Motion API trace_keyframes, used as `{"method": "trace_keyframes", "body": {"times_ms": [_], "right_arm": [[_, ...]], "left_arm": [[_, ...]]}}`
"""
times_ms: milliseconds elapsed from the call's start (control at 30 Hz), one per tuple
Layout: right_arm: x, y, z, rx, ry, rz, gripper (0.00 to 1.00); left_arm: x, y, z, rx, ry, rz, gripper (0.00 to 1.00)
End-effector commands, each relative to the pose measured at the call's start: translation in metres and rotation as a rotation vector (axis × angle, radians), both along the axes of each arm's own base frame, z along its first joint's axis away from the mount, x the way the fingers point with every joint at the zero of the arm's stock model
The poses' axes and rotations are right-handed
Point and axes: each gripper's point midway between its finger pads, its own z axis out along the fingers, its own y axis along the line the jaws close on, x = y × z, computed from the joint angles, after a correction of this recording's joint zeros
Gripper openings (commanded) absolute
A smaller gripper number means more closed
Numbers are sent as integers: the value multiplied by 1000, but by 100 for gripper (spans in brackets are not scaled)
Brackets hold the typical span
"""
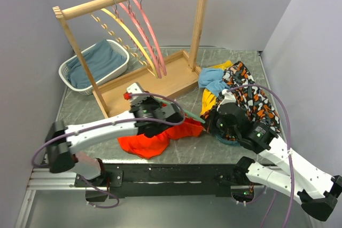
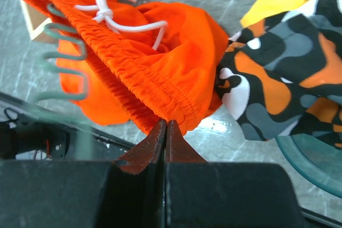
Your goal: Place the shorts on the hanger
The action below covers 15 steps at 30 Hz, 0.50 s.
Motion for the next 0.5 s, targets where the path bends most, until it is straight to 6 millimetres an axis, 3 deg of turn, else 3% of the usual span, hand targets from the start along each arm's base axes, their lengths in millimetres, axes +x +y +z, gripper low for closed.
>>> {"method": "trace_keyframes", "body": {"times_ms": [0, 167, 467], "right_arm": [[5, -19, 14, -50, -23, -84, 0], [1, -30, 14, -73, -17, -120, 0], [-5, -37, 14, -108, 1, -111, 0]], "left_arm": [[-2, 34, 3, 187, -77, 79, 1], [3, 30, -9, 223, -67, 84, 1], [14, 43, -19, 251, -21, 142, 1]]}}
